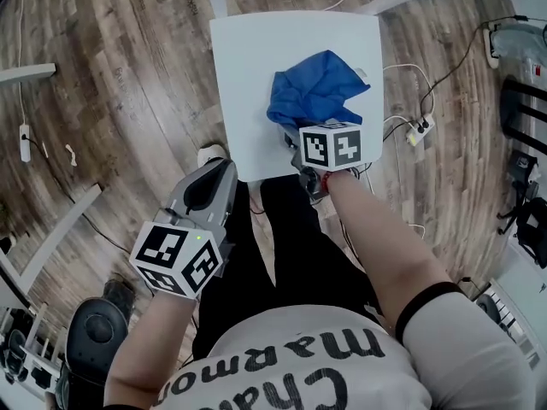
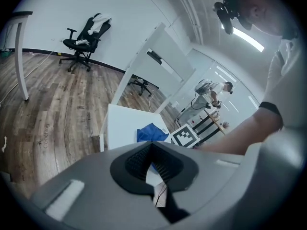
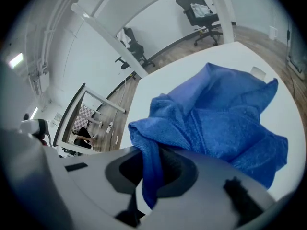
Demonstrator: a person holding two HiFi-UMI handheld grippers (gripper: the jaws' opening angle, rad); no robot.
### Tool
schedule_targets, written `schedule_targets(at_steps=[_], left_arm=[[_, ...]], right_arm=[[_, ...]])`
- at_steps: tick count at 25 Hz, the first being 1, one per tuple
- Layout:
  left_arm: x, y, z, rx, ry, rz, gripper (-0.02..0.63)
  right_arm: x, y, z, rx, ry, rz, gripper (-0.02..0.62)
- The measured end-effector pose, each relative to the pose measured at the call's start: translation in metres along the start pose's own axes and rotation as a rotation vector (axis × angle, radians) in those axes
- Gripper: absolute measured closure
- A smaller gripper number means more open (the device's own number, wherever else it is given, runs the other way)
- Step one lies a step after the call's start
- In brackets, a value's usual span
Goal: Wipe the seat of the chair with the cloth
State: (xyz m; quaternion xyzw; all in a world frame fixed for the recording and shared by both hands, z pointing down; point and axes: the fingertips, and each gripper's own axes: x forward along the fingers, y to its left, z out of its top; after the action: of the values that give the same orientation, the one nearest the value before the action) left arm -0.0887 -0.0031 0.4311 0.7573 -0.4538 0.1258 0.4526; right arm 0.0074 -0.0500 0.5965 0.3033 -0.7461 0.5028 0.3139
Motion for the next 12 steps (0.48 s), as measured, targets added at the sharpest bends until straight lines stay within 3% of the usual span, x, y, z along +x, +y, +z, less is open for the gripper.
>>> schedule_targets(at_steps=[4, 12], left_arm=[[0.016, -0.022, -0.008, 0.015, 0.019, -0.011, 0.6], [0.047, -0.068, -0.016, 0.051, 0.052, -0.04, 0.6]], right_arm=[[-0.021, -0.029, 0.0, 0.006, -0.024, -0.021, 0.548], [-0.059, -0.083, 0.004, 0.116, -0.107, -0.025, 0.548]])
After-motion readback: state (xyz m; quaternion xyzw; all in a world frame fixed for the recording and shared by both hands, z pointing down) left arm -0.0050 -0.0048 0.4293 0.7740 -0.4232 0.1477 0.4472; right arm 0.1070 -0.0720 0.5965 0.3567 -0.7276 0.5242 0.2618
